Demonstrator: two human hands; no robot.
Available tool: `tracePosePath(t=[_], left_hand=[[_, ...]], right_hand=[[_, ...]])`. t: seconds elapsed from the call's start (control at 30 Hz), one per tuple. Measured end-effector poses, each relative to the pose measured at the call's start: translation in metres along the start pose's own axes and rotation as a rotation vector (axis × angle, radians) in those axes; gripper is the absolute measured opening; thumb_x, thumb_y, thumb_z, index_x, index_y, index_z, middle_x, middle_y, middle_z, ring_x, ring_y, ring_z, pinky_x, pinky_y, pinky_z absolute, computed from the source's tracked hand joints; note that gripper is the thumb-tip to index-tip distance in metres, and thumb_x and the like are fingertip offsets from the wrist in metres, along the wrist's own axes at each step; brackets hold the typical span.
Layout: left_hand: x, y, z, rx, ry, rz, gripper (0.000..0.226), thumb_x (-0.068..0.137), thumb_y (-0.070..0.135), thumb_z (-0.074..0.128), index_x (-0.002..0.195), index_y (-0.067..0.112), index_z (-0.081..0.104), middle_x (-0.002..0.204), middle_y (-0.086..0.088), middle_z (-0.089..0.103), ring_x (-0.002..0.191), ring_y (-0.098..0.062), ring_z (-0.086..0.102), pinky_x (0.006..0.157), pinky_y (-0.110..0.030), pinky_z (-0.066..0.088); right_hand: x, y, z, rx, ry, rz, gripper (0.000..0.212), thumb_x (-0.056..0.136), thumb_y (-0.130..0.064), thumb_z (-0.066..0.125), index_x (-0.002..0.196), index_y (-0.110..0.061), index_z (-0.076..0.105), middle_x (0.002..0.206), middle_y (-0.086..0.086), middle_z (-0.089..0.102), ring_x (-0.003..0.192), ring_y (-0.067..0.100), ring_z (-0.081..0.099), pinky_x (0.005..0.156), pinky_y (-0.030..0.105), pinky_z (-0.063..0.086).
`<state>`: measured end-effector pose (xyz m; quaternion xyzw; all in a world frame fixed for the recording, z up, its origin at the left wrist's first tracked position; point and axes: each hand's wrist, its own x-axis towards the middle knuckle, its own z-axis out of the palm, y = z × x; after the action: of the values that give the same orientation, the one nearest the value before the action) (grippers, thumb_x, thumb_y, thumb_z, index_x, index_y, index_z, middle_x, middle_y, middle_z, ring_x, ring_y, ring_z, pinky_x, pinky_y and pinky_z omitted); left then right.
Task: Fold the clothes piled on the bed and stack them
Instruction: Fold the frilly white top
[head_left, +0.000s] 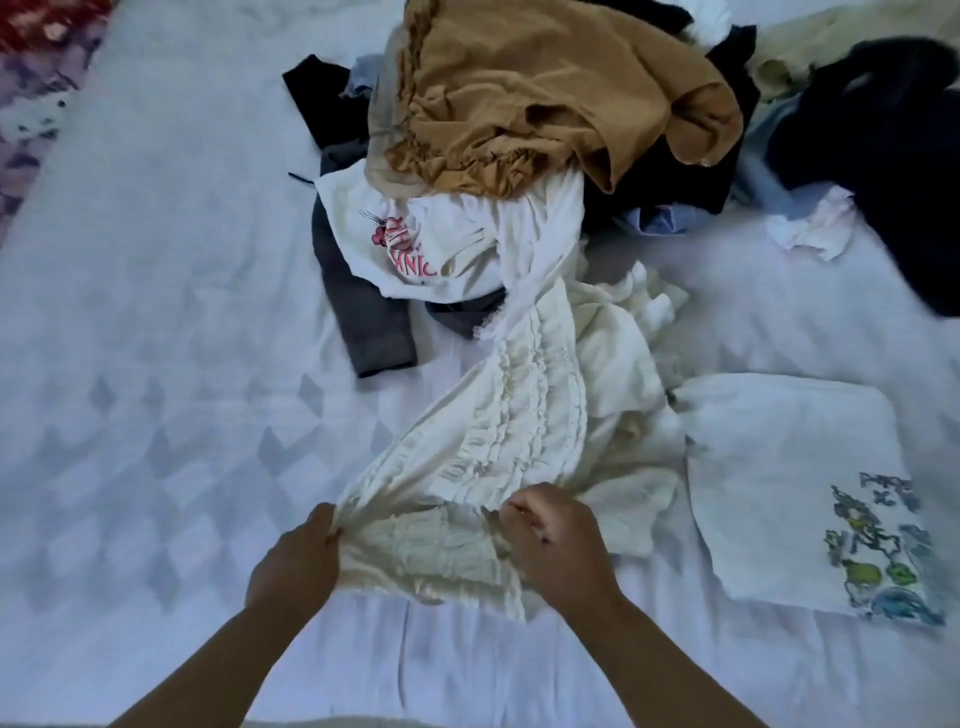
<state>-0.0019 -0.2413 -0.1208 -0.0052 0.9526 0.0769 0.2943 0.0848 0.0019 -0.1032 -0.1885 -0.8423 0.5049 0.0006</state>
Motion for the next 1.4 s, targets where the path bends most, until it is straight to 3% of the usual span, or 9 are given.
tracePosePath(t=[0.17, 0.27, 0.53, 0.73, 0.87, 0.97, 1.17, 1.3, 1.4], left_hand=[[0.012, -0.037, -0.013, -0.138, 0.251, -0.350, 0.034, 0.092, 0.014, 0.049, 0.125, 0.011, 0.051, 0.120, -0.020, 0.056, 0.112, -0.038, 0.050, 0.092, -0.045, 0.040], [0.025, -0.017, -0.010, -0.314, 0.368, -0.121, 0.055, 0.088, 0.035, 0.054, 0.131, 0.001, 0.050, 0.129, -0.024, 0.052, 0.123, -0.041, 0.045, 0.104, -0.048, 0.033], [0.071, 0.067, 0.003, -0.142, -0.070, 0.008, 0.106, 0.073, 0.079, 0.048, 0.151, 0.019, 0.009, 0.156, -0.004, 0.024, 0.145, -0.022, 0.015, 0.115, -0.050, -0.002], [0.049, 0.085, 0.002, -0.295, 0.122, 0.307, 0.019, 0.078, 0.028, 0.066, 0.095, 0.021, 0.062, 0.087, -0.003, 0.069, 0.083, -0.025, 0.063, 0.068, -0.031, 0.049], [0.002, 0.089, 0.021, -0.197, 0.490, 0.796, 0.031, 0.052, 0.009, 0.077, 0.079, 0.015, 0.063, 0.068, -0.002, 0.065, 0.053, -0.026, 0.058, 0.046, -0.023, 0.038], [-0.033, 0.078, 0.053, -0.073, 0.333, 0.923, 0.045, 0.062, 0.016, 0.056, 0.106, 0.017, 0.053, 0.094, 0.001, 0.069, 0.065, -0.019, 0.061, 0.056, -0.024, 0.043], [-0.072, 0.078, 0.063, 0.309, -0.277, 0.717, 0.079, 0.084, 0.057, 0.032, 0.150, 0.018, 0.014, 0.134, -0.006, 0.048, 0.114, -0.027, 0.053, 0.090, -0.037, 0.043], [-0.073, 0.091, 0.046, -0.069, 0.093, 0.840, 0.033, 0.080, 0.047, 0.041, 0.082, 0.028, 0.067, 0.070, 0.008, 0.062, 0.060, -0.011, 0.062, 0.043, -0.019, 0.040], [-0.056, 0.104, 0.035, -0.201, 0.371, 0.880, 0.019, 0.081, 0.023, 0.050, 0.088, 0.020, 0.068, 0.080, 0.001, 0.061, 0.069, -0.018, 0.058, 0.053, -0.026, 0.044]], right_hand=[[0.023, 0.005, 0.005, -0.115, 0.011, 0.032, 0.014, 0.084, -0.025, 0.057, 0.078, -0.015, 0.064, 0.071, -0.004, 0.060, 0.067, 0.013, 0.058, 0.062, 0.034, 0.048], [0.041, 0.002, 0.008, -0.160, 0.084, 0.071, 0.008, 0.087, -0.012, 0.063, 0.094, -0.009, 0.065, 0.090, -0.001, 0.061, 0.083, 0.016, 0.060, 0.073, 0.036, 0.051], [0.088, -0.012, 0.016, -0.494, -0.090, -0.028, 0.049, 0.087, -0.021, 0.063, 0.132, -0.005, 0.050, 0.146, 0.013, 0.037, 0.134, 0.028, 0.031, 0.107, 0.035, 0.028], [0.103, -0.029, 0.030, -0.523, -0.130, -0.227, 0.049, 0.086, -0.027, 0.056, 0.129, -0.004, 0.055, 0.137, 0.018, 0.048, 0.126, 0.037, 0.044, 0.104, 0.049, 0.038], [0.105, -0.040, 0.030, -0.722, -0.336, -0.370, 0.047, 0.093, -0.034, 0.032, 0.135, -0.023, 0.050, 0.141, 0.000, 0.049, 0.143, 0.027, 0.022, 0.113, 0.053, 0.004], [0.099, -0.032, 0.021, -1.031, -0.607, -0.244, 0.039, 0.098, -0.038, 0.031, 0.132, -0.029, 0.047, 0.120, -0.005, 0.061, 0.139, 0.019, 0.028, 0.109, 0.051, -0.021], [0.068, 0.003, -0.009, -1.050, -0.672, 0.221, 0.042, 0.092, -0.033, 0.049, 0.131, -0.019, 0.041, 0.122, 0.005, 0.059, 0.111, 0.026, 0.056, 0.080, 0.031, 0.040], [0.047, 0.023, -0.016, -1.015, -0.564, 0.233, 0.051, 0.091, -0.025, 0.050, 0.138, -0.020, 0.030, 0.112, 0.006, 0.063, 0.101, 0.027, 0.061, 0.070, 0.031, 0.040], [0.036, 0.026, -0.018, -1.045, -0.408, 0.168, 0.047, 0.090, -0.028, 0.051, 0.133, -0.020, 0.032, 0.112, 0.004, 0.060, 0.101, 0.025, 0.061, 0.070, 0.032, 0.038]])
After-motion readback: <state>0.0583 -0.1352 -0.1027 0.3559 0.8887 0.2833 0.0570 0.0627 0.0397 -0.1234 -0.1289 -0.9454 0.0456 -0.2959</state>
